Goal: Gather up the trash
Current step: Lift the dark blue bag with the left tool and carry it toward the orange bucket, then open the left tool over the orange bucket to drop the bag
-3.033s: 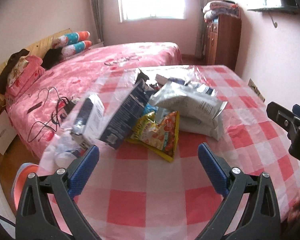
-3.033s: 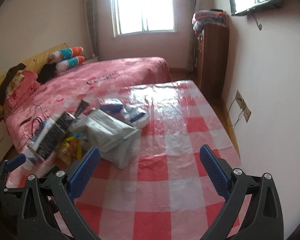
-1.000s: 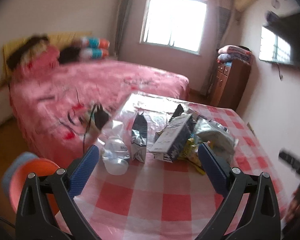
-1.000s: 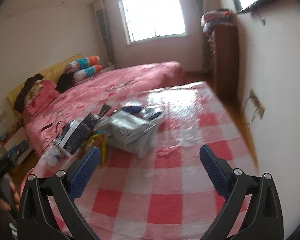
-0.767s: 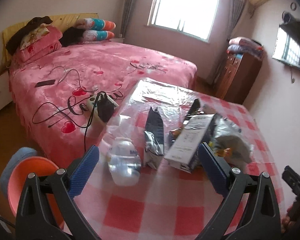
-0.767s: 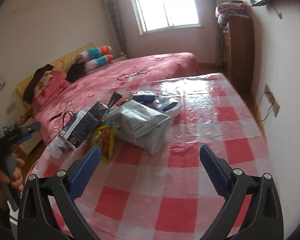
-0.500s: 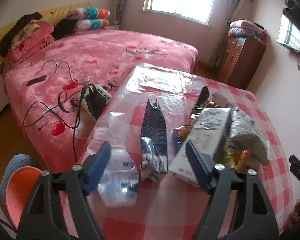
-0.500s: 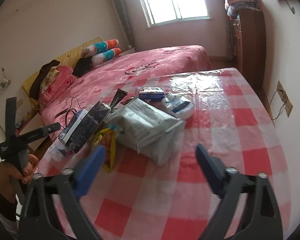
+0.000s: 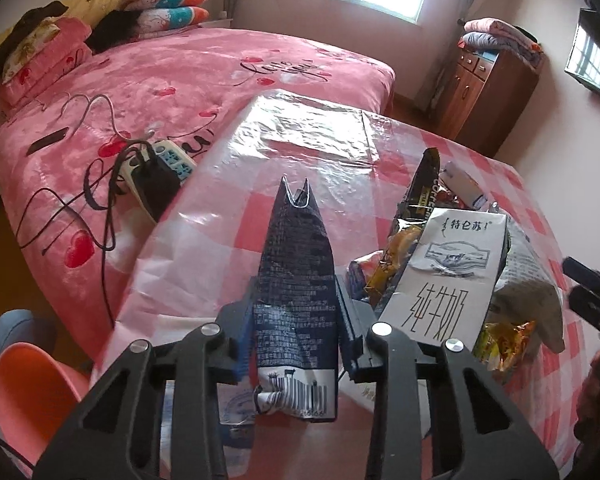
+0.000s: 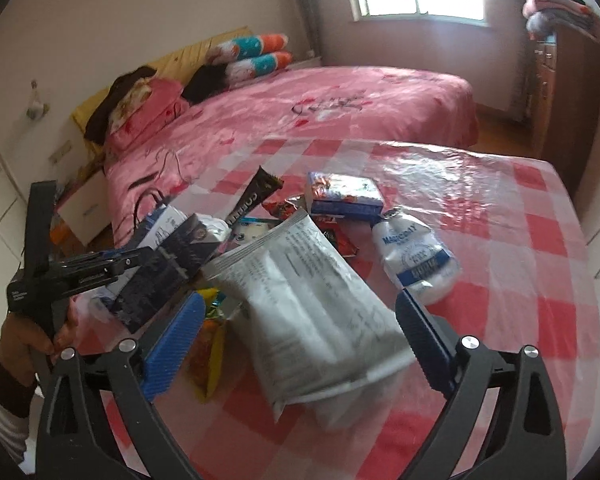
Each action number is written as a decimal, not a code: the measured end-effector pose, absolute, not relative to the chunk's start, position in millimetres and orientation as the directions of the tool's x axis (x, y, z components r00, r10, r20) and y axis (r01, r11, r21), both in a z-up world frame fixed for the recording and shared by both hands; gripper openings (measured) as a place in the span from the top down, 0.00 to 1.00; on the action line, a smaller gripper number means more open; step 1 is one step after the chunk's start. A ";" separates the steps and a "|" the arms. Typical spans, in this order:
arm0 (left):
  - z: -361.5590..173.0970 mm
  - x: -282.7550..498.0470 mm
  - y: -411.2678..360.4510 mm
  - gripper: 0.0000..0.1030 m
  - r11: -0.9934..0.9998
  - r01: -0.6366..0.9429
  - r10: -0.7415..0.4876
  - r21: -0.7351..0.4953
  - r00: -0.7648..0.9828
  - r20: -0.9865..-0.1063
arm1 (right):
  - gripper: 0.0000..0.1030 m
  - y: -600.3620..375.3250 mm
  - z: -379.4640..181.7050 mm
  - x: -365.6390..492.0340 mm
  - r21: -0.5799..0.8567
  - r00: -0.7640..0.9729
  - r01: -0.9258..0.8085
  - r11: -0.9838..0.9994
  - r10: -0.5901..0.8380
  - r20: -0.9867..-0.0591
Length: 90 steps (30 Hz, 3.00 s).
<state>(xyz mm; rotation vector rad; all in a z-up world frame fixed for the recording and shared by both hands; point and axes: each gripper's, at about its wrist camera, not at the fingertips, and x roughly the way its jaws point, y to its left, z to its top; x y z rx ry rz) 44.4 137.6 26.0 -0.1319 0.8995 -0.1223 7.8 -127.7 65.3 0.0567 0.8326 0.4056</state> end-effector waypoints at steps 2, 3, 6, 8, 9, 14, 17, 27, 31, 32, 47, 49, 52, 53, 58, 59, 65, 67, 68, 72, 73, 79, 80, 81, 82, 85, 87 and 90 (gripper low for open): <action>26.0 43.9 135.0 0.66 0.985 0.053 -0.160 -0.163 0.618 -0.770 | 0.08 -123.3 56.7 17.8 0.193 0.567 -0.358 0.914 0.377 -0.733; 25.8 43.5 134.2 0.66 0.985 0.050 -0.159 -0.163 0.620 -0.768 | 0.08 -120.0 53.7 21.3 0.178 0.556 -0.369 0.912 0.370 -0.744; 25.4 43.0 133.0 0.66 0.984 0.048 -0.162 -0.170 0.622 -0.766 | 0.08 -114.9 44.8 27.6 0.142 0.541 -0.386 0.911 0.348 -0.766; 25.5 41.8 130.9 0.66 0.982 0.053 -0.173 -0.179 0.620 -0.765 | 0.08 -114.6 41.9 27.7 0.145 0.535 -0.390 0.909 0.352 -0.768; 26.1 41.6 131.4 0.66 0.981 0.056 -0.178 -0.183 0.619 -0.765 | 0.08 -114.5 40.2 28.2 0.144 0.532 -0.392 0.909 0.351 -0.770; 27.9 35.6 127.0 0.66 0.978 0.068 -0.197 -0.199 0.623 -0.757 | 0.16 -115.8 36.4 20.0 0.116 0.549 -0.379 0.918 0.324 -0.770; 29.1 30.7 125.3 0.66 0.975 0.073 -0.210 -0.212 0.627 -0.750 | 0.19 -116.9 38.0 10.6 0.119 0.558 -0.370 0.921 0.323 -0.764; 33.6 2.7 113.5 0.66 0.955 0.117 -0.283 -0.272 0.626 -0.727 | 0.24 -131.2 42.7 -28.1 0.186 0.595 -0.292 0.938 0.330 -0.733; 33.9 -9.5 106.1 0.66 0.948 0.142 -0.309 -0.284 0.623 -0.719 | 0.25 -131.3 49.1 -45.5 0.167 0.625 -0.257 0.952 0.296 -0.722; 34.2 -12.4 104.6 0.66 0.947 0.147 -0.313 -0.286 0.624 -0.716 | 0.26 -130.3 50.9 -49.1 0.159 0.633 -0.249 0.955 0.285 -0.720; 58.0 -53.0 113.3 0.66 0.922 0.184 -0.373 -0.341 0.659 -0.654 | 0.28 -108.6 91.8 -100.4 0.053 0.737 -0.197 0.979 0.183 -0.650; 61.9 -58.0 114.9 0.66 0.919 0.188 -0.379 -0.347 0.664 -0.644 | 0.28 -104.3 96.6 -103.7 0.050 0.741 -0.201 0.978 0.186 -0.645; 68.4 -66.5 119.9 0.66 0.913 0.195 -0.389 -0.357 0.674 -0.628 | 0.28 -97.4 103.4 -110.1 0.047 0.746 -0.207 0.977 0.189 -0.638; 70.9 -69.9 122.0 0.66 0.911 0.197 -0.393 -0.361 0.678 -0.621 | 0.28 -96.8 104.3 -110.9 0.046 0.748 -0.209 0.977 0.189 -0.636; 80.3 -85.2 132.2 0.66 0.903 0.205 -0.407 -0.378 0.692 -0.596 | 0.28 -84.8 111.2 -120.9 0.049 0.748 -0.226 0.973 0.206 -0.631; 82.3 -88.8 135.4 0.66 0.901 0.207 -0.410 -0.382 0.695 -0.591 | 0.28 -82.0 112.8 -122.7 0.055 0.747 -0.232 0.971 0.214 -0.630; 88.0 -105.4 152.0 0.66 0.896 0.202 -0.412 -0.395 0.710 -0.571 | 0.28 -68.9 115.9 -125.0 0.121 0.721 -0.274 0.954 0.287 -0.630; 90.3 -109.6 159.3 0.66 0.896 0.194 -0.407 -0.400 0.719 -0.563 | 0.28 -60.7 116.8 -124.6 0.138 0.709 -0.293 0.946 0.312 -0.632; 91.3 -110.5 163.9 0.66 0.896 0.189 -0.404 -0.401 0.724 -0.560 | 0.28 -55.4 117.3 -124.3 0.146 0.702 -0.306 0.941 0.327 -0.633; 94.6 -120.2 188.7 0.66 0.902 0.154 -0.373 -0.404 0.749 -0.548 | 0.28 -27.2 119.2 -121.7 0.168 0.667 -0.363 0.917 0.381 -0.640; 94.3 -123.1 196.9 0.66 0.903 0.142 -0.363 -0.405 0.755 -0.545 | 0.28 -18.9 120.0 -121.5 0.167 0.661 -0.376 0.911 0.390 -0.641; 90.2 -141.1 247.7 0.66 0.913 0.043 -0.280 -0.405 0.789 -0.547 | 0.28 40.1 121.0 -115.6 0.173 0.596 -0.481 0.859 0.466 -0.654; 87.6 -145.0 260.6 0.66 0.915 0.012 -0.253 -0.402 0.795 -0.551 | 0.28 50.1 120.5 -114.0 0.176 0.583 -0.498 0.849 0.478 -0.657; 85.1 -147.2 268.5 0.66 0.917 -0.008 -0.235 -0.400 0.798 -0.555 | 0.28 66.9 119.0 -111.5 0.181 0.560 -0.525 0.831 0.498 -0.662; 82.4 -150.1 279.7 0.66 0.917 -0.035 -0.212 -0.397 0.800 -0.561 | 0.28 78.0 117.5 -109.8 0.183 0.546 -0.542 0.821 0.509 -0.666; 69.1 -156.8 312.8 0.66 0.913 -0.128 -0.137 -0.387 0.797 -0.588 | 0.28 113.3 112.3 -105.8 0.191 0.494 -0.597 0.779 0.545 -0.678; 58.7 -158.4 335.4 0.66 0.902 -0.190 -0.095 -0.388 0.788 -0.608 | 0.28 142.3 107.6 -103.7 0.189 0.457 -0.638 0.746 0.565 -0.687; 42.1 -159.5 361.8 0.66 0.884 -0.262 -0.051 -0.387 0.770 -0.636 | 0.28 176.3 99.2 -100.0 0.199 0.409 -0.677 0.708 0.587 -0.699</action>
